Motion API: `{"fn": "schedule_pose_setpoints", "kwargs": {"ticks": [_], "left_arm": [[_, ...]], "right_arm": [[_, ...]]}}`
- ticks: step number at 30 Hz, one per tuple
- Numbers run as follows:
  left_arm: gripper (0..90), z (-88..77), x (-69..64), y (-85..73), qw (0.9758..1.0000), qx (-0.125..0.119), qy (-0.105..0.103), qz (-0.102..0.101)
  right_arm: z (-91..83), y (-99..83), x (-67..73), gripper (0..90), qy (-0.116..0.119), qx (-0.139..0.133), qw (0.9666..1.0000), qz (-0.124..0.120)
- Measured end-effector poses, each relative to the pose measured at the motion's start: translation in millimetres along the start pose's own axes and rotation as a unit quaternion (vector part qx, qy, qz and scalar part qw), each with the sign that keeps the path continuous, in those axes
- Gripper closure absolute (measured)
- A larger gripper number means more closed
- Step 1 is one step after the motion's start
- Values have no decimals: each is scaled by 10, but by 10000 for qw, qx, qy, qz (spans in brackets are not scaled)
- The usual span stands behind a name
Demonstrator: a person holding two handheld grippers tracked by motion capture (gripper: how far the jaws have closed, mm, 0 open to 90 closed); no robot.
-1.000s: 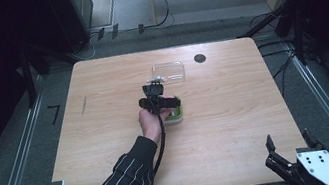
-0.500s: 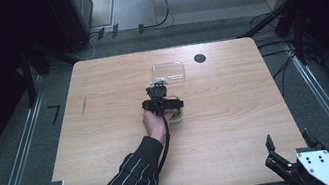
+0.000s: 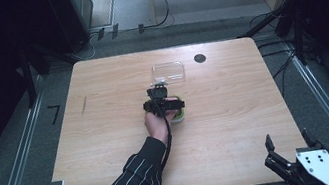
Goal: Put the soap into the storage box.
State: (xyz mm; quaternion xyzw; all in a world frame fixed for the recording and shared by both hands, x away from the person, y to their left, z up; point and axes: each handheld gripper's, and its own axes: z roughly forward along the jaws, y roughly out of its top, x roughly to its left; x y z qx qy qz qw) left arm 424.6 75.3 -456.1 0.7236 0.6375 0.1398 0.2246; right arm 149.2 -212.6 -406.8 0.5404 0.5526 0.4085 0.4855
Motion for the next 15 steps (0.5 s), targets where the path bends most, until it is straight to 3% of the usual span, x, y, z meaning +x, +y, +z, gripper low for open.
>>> {"fn": "schedule_pose_setpoints", "kwargs": {"ticks": [15], "left_arm": [[135,-5,-25,-24,9999,-39,95,-6]], "right_arm": [[7,1,0,127,23,-7,10000,-18]]}}
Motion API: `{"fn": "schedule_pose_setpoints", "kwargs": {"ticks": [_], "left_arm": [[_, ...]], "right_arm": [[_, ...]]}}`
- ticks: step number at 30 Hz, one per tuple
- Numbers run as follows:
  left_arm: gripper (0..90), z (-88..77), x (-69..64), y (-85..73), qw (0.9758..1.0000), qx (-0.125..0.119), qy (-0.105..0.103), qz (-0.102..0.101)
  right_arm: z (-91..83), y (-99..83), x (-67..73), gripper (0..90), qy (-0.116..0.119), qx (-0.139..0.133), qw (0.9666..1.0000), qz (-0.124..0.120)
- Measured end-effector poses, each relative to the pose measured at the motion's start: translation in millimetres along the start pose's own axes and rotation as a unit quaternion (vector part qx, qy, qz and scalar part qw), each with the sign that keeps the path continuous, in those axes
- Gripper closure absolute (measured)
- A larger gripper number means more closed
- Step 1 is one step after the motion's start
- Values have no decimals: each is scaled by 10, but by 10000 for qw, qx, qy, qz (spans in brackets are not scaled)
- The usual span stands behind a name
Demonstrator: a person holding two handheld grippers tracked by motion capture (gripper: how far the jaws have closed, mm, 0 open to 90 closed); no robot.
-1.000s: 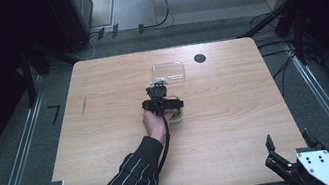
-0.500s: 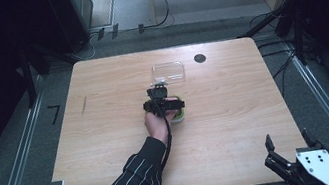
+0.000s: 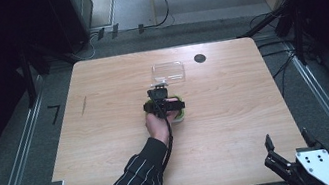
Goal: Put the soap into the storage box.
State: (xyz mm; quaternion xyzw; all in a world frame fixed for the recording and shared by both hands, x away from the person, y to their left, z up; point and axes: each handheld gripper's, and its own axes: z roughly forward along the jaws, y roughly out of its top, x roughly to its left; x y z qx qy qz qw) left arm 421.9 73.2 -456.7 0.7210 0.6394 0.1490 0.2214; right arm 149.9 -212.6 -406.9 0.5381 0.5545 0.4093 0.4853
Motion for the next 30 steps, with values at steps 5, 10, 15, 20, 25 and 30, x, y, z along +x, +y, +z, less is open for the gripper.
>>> {"fn": "schedule_pose_setpoints", "kwargs": {"ticks": [5,10,15,20,25,30], "left_arm": [[129,-20,2,0,10000,-54,-27,0],[115,-41,17,3,10000,-83,-51,-19],[96,-116,7,28,9998,-208,-43,55],[94,-175,59,47,9998,-177,-71,8],[93,-232,118,66,9999,-144,-85,11],[92,-285,191,74,9999,-53,-162,-25]], "right_arm": [[5,1,2,127,13,0,10000,-10],[11,3,9,127,17,2,10000,5],[20,4,9,127,34,-9,10000,-20],[21,4,6,127,44,-13,10000,-12],[23,4,9,127,37,-12,10000,-14],[20,7,17,127,36,-17,10000,-4]]}}
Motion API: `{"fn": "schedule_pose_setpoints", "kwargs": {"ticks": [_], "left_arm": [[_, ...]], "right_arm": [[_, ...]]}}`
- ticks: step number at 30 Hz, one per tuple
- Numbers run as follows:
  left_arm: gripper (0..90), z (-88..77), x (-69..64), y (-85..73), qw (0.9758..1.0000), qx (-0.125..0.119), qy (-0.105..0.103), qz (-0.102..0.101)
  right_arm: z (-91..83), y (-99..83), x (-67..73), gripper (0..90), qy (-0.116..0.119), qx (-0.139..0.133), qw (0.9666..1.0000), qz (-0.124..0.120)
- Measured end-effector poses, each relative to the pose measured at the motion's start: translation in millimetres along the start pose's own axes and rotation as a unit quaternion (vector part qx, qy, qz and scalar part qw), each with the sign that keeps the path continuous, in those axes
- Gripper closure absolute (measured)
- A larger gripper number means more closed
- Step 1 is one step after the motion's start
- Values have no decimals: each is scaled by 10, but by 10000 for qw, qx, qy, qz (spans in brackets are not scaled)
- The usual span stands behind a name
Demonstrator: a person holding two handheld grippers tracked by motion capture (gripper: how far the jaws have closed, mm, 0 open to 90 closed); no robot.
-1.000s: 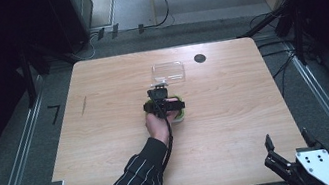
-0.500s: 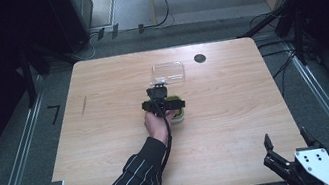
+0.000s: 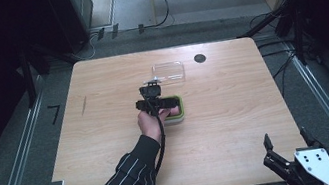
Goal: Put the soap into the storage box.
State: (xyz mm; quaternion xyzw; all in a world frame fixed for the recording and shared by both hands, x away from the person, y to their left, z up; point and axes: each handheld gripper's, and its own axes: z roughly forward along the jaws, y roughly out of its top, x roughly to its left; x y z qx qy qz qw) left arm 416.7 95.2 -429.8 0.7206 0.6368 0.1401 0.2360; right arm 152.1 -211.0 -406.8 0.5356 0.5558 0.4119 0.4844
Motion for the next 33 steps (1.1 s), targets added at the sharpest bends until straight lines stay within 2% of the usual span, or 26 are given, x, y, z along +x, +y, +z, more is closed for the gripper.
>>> {"fn": "schedule_pose_setpoints", "kwargs": {"ticks": [7,16,21,23,24,25,26,27,33], "left_arm": [[108,-89,142,-3,9998,180,-15,97],[114,-203,348,-60,9994,259,-50,205],[117,-266,496,-100,9991,328,-12,276],[118,-306,596,-128,9991,341,-21,238],[119,-306,596,-128,9991,341,-21,238],[119,-333,659,-151,9989,368,-2,290],[119,-333,659,-151,9989,368,-2,290],[119,-361,723,-180,9988,405,-17,279],[120,-418,867,-267,9984,478,-30,295]], "right_arm": [[0,2,8,127,10,8,10000,3],[0,4,9,127,9,11,10000,7],[0,4,11,127,8,13,10000,10],[0,5,13,127,6,13,10000,11],[0,5,13,127,6,13,10000,11],[2,5,13,127,12,9,10000,-1],[2,5,13,127,12,9,10000,-1],[4,6,14,127,9,3,10000,-9],[3,7,17,127,7,11,10000,-9]]}}
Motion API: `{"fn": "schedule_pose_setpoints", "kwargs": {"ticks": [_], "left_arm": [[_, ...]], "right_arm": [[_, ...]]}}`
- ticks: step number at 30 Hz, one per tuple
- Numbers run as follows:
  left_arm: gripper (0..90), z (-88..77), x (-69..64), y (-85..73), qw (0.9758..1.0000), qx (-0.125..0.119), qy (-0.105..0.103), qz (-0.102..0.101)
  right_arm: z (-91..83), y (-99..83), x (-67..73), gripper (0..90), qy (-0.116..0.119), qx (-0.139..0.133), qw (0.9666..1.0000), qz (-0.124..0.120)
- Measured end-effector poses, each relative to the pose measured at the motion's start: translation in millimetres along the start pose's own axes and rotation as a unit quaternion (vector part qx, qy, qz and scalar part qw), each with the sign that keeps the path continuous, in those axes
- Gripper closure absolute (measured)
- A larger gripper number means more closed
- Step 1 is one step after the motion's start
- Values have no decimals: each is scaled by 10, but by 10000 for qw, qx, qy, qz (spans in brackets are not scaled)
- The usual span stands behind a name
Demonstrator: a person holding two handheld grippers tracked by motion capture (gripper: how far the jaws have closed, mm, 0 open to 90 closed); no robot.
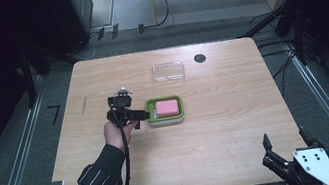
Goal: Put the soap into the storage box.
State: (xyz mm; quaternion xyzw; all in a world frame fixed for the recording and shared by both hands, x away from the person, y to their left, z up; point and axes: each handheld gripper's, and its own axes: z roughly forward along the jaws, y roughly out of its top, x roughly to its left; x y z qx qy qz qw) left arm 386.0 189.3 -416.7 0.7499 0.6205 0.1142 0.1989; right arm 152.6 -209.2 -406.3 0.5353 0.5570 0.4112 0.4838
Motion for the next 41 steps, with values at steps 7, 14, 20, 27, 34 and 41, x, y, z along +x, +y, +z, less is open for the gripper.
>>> {"fn": "schedule_pose_setpoints", "kwargs": {"ticks": [7,14,20,27,34,41], "left_arm": [[128,-102,166,-150,10000,45,-27,6],[130,-173,306,-312,9999,111,-64,25],[132,-190,435,-452,9994,252,-254,34],[133,-256,566,-629,9988,314,-364,6],[137,-233,658,-810,9976,371,-580,-78],[138,-227,665,-826,9977,222,-630,58]], "right_arm": [[2,2,3,127,11,2,10000,-9],[5,3,7,127,11,2,10000,-6],[8,4,8,127,15,-1,10000,-6],[13,6,10,127,24,-9,10000,-18],[20,9,16,127,29,-11,10000,-15],[43,10,21,127,72,-2,10000,-21]]}}
